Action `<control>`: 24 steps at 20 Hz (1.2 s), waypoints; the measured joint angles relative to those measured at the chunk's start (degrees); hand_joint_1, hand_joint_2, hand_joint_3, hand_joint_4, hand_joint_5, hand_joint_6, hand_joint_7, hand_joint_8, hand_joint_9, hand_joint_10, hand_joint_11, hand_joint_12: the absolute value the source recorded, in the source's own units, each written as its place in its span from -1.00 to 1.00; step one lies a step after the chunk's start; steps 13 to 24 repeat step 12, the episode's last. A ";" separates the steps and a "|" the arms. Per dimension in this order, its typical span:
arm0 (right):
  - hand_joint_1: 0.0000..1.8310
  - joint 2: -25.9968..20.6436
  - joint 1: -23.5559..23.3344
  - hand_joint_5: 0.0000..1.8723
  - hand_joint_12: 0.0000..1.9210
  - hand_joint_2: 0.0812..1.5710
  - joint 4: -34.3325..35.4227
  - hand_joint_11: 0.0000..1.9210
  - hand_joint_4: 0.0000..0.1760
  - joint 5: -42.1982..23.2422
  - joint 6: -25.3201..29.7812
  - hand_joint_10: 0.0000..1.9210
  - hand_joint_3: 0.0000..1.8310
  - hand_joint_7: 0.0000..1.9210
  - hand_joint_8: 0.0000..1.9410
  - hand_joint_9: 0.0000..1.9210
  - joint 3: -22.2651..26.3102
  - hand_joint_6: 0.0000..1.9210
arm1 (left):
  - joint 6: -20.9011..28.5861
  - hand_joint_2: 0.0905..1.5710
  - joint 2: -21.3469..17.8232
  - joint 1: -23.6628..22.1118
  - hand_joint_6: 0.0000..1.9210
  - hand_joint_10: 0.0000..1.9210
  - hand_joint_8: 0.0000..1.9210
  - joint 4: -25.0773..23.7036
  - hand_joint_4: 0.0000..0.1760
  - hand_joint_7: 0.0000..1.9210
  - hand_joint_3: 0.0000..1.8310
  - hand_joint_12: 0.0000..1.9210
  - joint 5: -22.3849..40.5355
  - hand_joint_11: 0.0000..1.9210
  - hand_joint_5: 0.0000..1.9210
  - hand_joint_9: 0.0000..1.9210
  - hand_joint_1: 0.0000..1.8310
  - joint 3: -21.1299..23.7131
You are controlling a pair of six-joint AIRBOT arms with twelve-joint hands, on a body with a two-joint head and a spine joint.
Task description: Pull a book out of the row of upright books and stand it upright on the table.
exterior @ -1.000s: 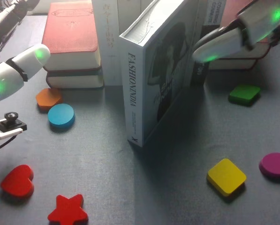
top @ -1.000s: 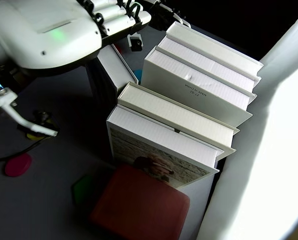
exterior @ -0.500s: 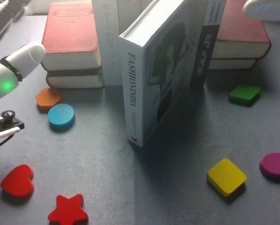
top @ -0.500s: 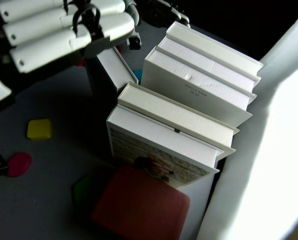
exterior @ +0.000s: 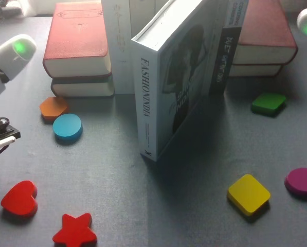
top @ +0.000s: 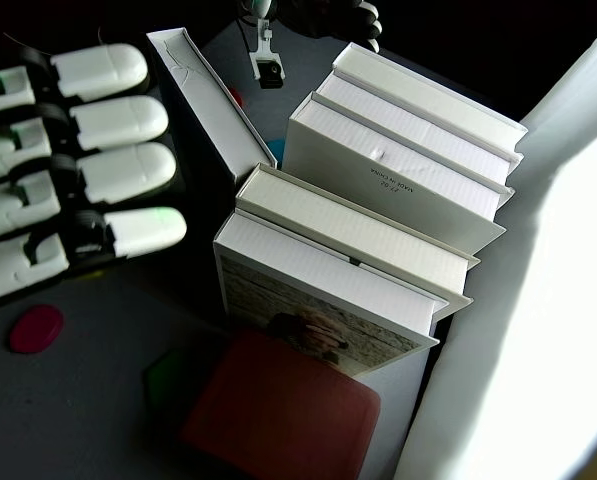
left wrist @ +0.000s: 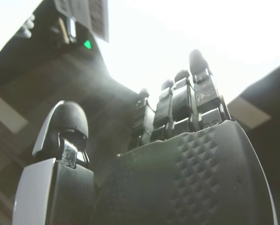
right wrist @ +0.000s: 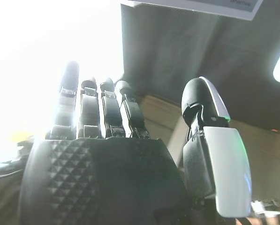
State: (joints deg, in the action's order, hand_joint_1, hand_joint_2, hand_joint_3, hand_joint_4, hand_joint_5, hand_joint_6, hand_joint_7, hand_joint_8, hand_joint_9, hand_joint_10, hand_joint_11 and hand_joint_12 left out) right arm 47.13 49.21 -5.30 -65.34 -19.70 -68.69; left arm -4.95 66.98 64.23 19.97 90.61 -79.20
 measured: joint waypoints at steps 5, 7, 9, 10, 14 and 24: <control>-0.74 0.68 11.39 -1.00 -0.02 0.69 11.78 -1.00 -1.00 -14.99 -2.86 -0.98 -1.00 -1.00 -1.00 -0.93 3.82 -1.00 | -0.81 0.78 -0.35 0.00 -1.00 -1.00 -1.00 -0.94 -0.32 -1.00 -0.99 -1.00 0.81 -1.00 -1.00 -1.00 -0.69 1.29; -0.76 1.07 13.27 -1.00 -0.05 0.73 14.47 -1.00 -1.00 -18.45 -2.93 -0.97 -1.00 -1.00 -1.00 -0.89 4.20 -1.00 | -0.81 0.75 -0.83 0.00 -1.00 -1.00 -1.00 -1.18 0.21 -1.00 -1.00 -1.00 1.73 -1.00 -1.00 -1.00 -0.71 1.29; -0.81 1.07 13.25 -1.00 -0.04 0.76 14.97 -1.00 -1.00 -19.78 -2.93 -0.96 -0.99 -1.00 -1.00 -0.86 4.20 -1.00 | -0.81 0.75 -1.22 0.00 -1.00 -1.00 -1.00 -1.14 -0.32 -1.00 -1.00 -0.98 1.86 -0.97 -1.00 -1.00 -0.86 1.53; -0.88 1.07 13.25 -1.00 -0.04 0.80 14.78 -1.00 -1.00 -20.57 -2.97 -0.96 -0.98 -1.00 -1.00 -0.85 4.33 -1.00 | -0.76 0.75 -1.27 0.00 -1.00 -1.00 -1.00 -1.49 -0.33 -1.00 -1.00 -0.98 1.88 -0.97 -1.00 -1.00 -0.91 1.53; -0.88 1.40 13.25 -1.00 0.01 0.83 14.05 -1.00 -1.00 -21.35 -3.54 -0.96 -1.00 -1.00 -1.00 -0.83 4.68 -1.00 | -0.15 0.75 -1.27 0.24 -1.00 -1.00 -1.00 -1.53 0.09 -1.00 -1.00 -0.89 1.95 -1.00 -1.00 -1.00 -0.91 1.53; -0.88 1.40 13.25 -1.00 0.01 0.83 14.05 -1.00 -1.00 -21.35 -3.54 -0.96 -1.00 -1.00 -1.00 -0.83 4.68 -1.00 | -0.15 0.75 -1.27 0.24 -1.00 -1.00 -1.00 -1.53 0.09 -1.00 -1.00 -0.89 1.95 -1.00 -1.00 -1.00 -0.91 1.53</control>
